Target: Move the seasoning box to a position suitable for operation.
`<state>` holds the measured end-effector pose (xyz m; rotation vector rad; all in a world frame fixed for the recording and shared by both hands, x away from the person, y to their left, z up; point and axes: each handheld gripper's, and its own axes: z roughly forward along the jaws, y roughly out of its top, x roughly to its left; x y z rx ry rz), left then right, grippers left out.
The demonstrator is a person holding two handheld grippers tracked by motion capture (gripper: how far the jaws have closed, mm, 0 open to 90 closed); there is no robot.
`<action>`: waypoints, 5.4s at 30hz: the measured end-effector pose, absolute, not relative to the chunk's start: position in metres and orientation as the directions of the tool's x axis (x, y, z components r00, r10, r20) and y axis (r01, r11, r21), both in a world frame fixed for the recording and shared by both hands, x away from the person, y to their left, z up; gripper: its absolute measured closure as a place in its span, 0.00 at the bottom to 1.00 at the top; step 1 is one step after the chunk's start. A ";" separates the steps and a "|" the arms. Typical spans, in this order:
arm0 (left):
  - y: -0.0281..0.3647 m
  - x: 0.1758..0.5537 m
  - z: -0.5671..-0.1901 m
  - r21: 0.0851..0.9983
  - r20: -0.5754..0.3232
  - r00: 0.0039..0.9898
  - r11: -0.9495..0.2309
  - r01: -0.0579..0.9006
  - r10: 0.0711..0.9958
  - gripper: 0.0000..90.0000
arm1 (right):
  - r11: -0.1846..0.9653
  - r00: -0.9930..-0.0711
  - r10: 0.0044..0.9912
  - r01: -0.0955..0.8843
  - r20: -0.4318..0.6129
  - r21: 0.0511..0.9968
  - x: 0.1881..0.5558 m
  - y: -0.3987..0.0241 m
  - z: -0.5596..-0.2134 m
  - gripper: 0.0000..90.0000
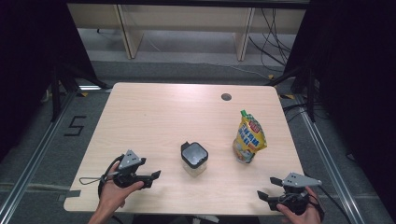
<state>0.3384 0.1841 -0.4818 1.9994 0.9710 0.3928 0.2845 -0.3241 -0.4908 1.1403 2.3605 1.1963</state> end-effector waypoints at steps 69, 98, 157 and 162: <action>0.094 0.430 -0.439 0.842 -0.011 0.768 -0.409 0.352 0.640 0.99 | 0.364 -0.668 0.734 0.541 0.124 0.758 0.282 -0.321 -0.491 0.27; 0.101 0.423 -0.435 0.779 -0.067 0.754 -0.437 0.449 0.654 0.96 | 0.378 -0.672 0.734 0.526 0.100 0.762 0.284 -0.321 -0.492 0.27; 0.136 0.428 -0.498 0.827 -0.010 0.905 -0.505 0.246 0.425 0.81 | 0.392 -0.683 0.725 0.522 0.095 0.758 0.283 -0.319 -0.492 0.27; 0.136 0.420 -0.498 0.828 -0.013 0.909 -0.506 0.243 0.416 0.81 | 0.389 -0.683 0.724 0.525 0.102 0.757 0.283 -0.319 -0.492 0.26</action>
